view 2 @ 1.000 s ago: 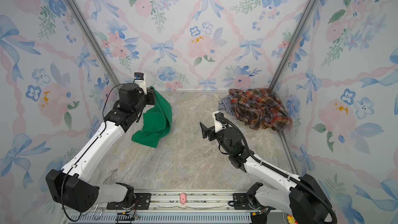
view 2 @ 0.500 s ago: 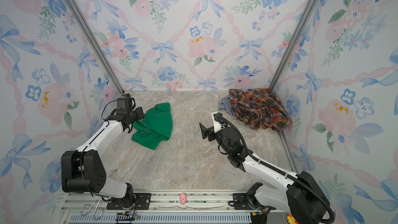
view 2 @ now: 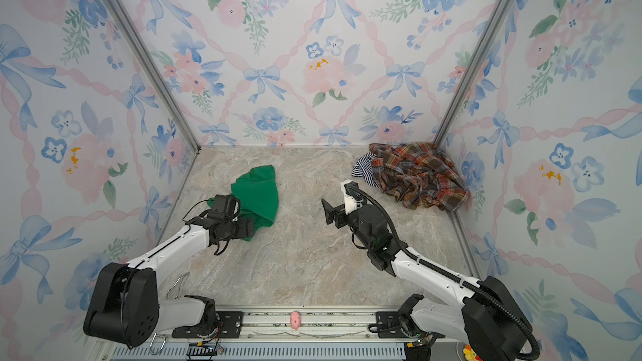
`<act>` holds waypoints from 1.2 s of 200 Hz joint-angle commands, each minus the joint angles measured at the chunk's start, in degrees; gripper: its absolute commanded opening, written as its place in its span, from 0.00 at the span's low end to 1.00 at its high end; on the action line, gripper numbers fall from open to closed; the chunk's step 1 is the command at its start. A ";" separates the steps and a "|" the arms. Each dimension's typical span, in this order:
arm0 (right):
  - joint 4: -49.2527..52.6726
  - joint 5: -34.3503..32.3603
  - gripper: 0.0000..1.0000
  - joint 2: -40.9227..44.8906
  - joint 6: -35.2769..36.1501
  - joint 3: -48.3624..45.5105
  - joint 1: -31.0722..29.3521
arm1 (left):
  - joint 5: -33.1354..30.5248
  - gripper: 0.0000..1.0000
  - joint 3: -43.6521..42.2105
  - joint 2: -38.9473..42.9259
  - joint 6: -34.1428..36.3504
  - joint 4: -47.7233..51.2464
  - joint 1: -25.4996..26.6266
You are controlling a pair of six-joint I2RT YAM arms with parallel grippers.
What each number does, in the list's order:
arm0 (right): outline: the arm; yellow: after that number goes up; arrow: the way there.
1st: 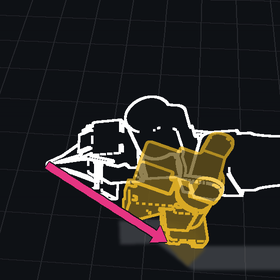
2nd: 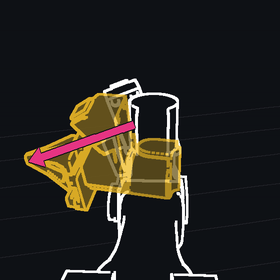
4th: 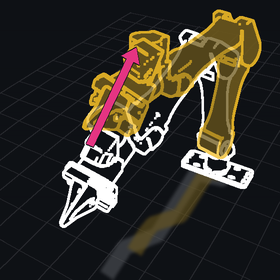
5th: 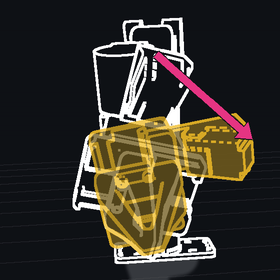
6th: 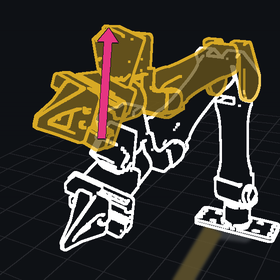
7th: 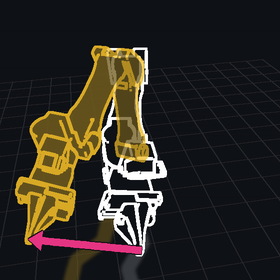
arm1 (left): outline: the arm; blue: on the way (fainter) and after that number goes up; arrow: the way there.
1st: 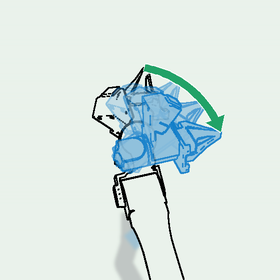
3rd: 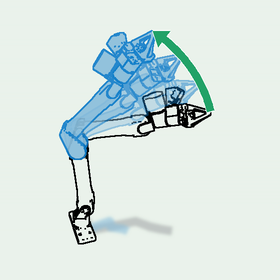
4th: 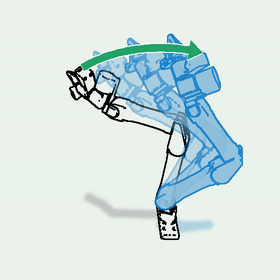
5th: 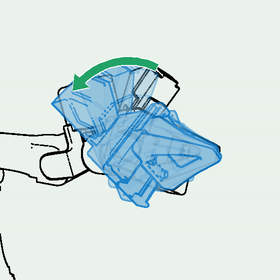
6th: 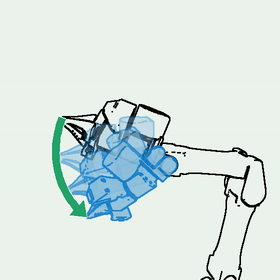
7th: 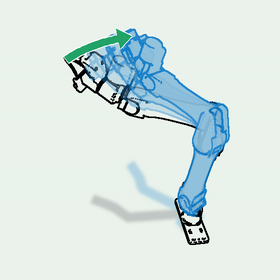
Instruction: Pick out a specific cloth from the pile
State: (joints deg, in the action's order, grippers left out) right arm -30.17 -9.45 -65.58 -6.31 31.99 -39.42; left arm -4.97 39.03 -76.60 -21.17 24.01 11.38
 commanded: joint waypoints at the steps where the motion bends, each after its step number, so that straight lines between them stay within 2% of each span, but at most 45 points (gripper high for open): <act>1: 0.00 0.27 0.97 0.60 -0.68 -0.04 0.30 | 0.77 0.95 2.10 -2.21 -0.18 1.34 0.86; 37: -0.05 -0.13 0.97 0.86 -0.54 -0.11 0.38 | 1.02 0.91 5.70 -9.22 0.74 1.28 0.87; 60: -0.13 0.32 0.97 0.73 -0.81 -0.13 0.38 | -2.22 0.85 7.92 -13.49 1.09 1.30 0.91; 76: -0.03 -0.03 0.97 0.89 -0.62 -0.14 0.38 | -2.33 0.66 8.85 -16.15 1.32 1.43 0.79; 90: 0.14 -0.07 0.97 1.33 -0.59 -0.17 0.40 | -2.35 0.43 9.23 -16.35 1.22 1.66 0.80; 116: 0.38 -0.42 0.97 2.62 -0.30 -0.52 0.40 | -5.06 0.00 9.71 -10.34 0.17 1.78 0.83; 144: 0.37 -0.70 0.97 2.60 -0.34 -0.55 0.54 | -7.44 0.00 14.84 -3.04 0.94 2.21 0.77; 167: 0.43 -0.37 0.97 2.49 -0.48 -0.39 0.48 | -8.77 0.00 22.49 -2.80 2.39 3.19 0.67; 195: 0.38 -0.32 0.97 2.39 -0.55 -0.39 0.49 | -10.26 0.00 32.34 -9.56 4.42 3.68 0.50; 240: 0.95 -0.28 0.97 2.95 -0.32 -0.31 0.52 | -11.10 0.00 46.84 -27.32 4.17 3.59 -1.24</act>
State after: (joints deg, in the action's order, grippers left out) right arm -30.11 -9.50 -63.55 -6.46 31.99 -39.35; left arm -14.87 81.25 -95.79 -17.78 26.39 11.14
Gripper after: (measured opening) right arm 0.968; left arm 0.049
